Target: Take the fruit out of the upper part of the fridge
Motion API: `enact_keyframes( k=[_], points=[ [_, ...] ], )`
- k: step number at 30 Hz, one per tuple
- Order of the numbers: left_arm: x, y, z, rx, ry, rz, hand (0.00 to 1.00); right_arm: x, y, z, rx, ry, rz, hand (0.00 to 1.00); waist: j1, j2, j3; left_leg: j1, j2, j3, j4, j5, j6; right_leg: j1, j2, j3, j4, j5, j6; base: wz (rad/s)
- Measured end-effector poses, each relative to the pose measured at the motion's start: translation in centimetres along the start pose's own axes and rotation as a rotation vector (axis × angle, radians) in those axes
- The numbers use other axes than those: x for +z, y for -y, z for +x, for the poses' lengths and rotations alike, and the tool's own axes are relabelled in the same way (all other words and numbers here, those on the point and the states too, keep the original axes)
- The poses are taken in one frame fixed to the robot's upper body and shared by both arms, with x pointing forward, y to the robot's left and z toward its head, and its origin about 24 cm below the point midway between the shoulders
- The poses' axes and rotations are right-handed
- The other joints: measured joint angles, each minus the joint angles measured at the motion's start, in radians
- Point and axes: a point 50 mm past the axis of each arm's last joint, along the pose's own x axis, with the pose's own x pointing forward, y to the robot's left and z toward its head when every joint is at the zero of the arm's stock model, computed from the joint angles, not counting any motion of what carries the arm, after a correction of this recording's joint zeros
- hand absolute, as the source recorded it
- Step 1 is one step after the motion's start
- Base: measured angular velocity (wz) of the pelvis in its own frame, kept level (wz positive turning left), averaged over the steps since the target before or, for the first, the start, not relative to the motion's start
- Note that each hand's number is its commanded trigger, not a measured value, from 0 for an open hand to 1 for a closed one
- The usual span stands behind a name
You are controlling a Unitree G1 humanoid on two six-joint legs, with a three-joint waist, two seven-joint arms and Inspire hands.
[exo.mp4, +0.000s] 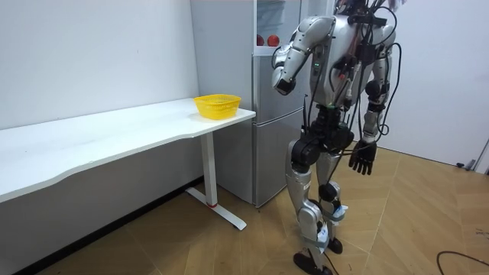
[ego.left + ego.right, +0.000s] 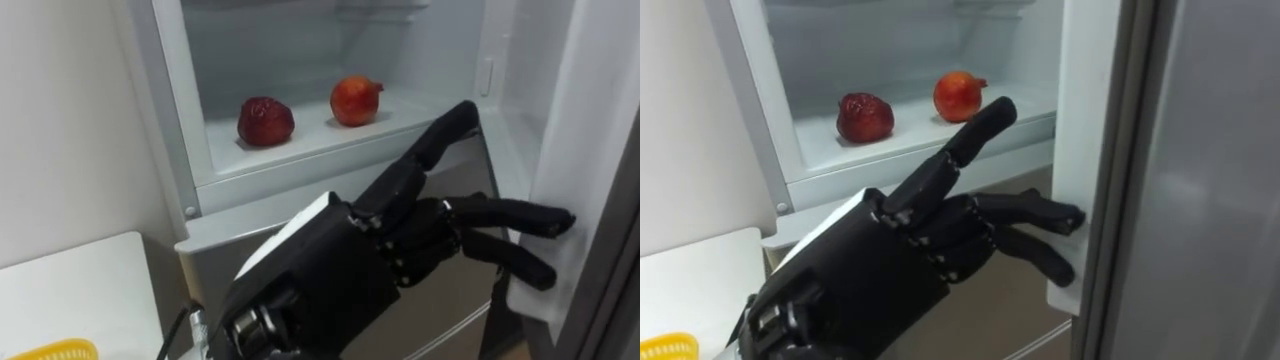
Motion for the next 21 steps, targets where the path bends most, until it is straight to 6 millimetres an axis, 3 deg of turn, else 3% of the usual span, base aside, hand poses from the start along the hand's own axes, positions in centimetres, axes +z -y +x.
enact_keyframes(
  k=[7, 21],
  points=[
    [-0.26, 0.44, 0.3, -0.019, 0.017, -0.05, 0.0, -0.27, 0.02, -0.01, -0.016, -0.009, -0.004, 0.0, -0.017, 0.001, -0.0004, -0.001, 0.001, 0.006, -0.001, 0.0, 0.0, -0.002, 0.002, 0.009, 0.004, 0.006, 0.001, -0.04],
    [-0.48, 0.81, 0.46, -0.039, 0.039, -0.133, 0.0, -0.92, -0.03, -0.06, -0.024, -0.028, 0.0, 0.0, -0.085, 0.016, 0.0059, 0.002, 0.006, 0.034, -0.024, -0.002, -0.002, -0.009, 0.017, 0.04, 0.002, 0.015, 0.001, -0.05]
  ],
)
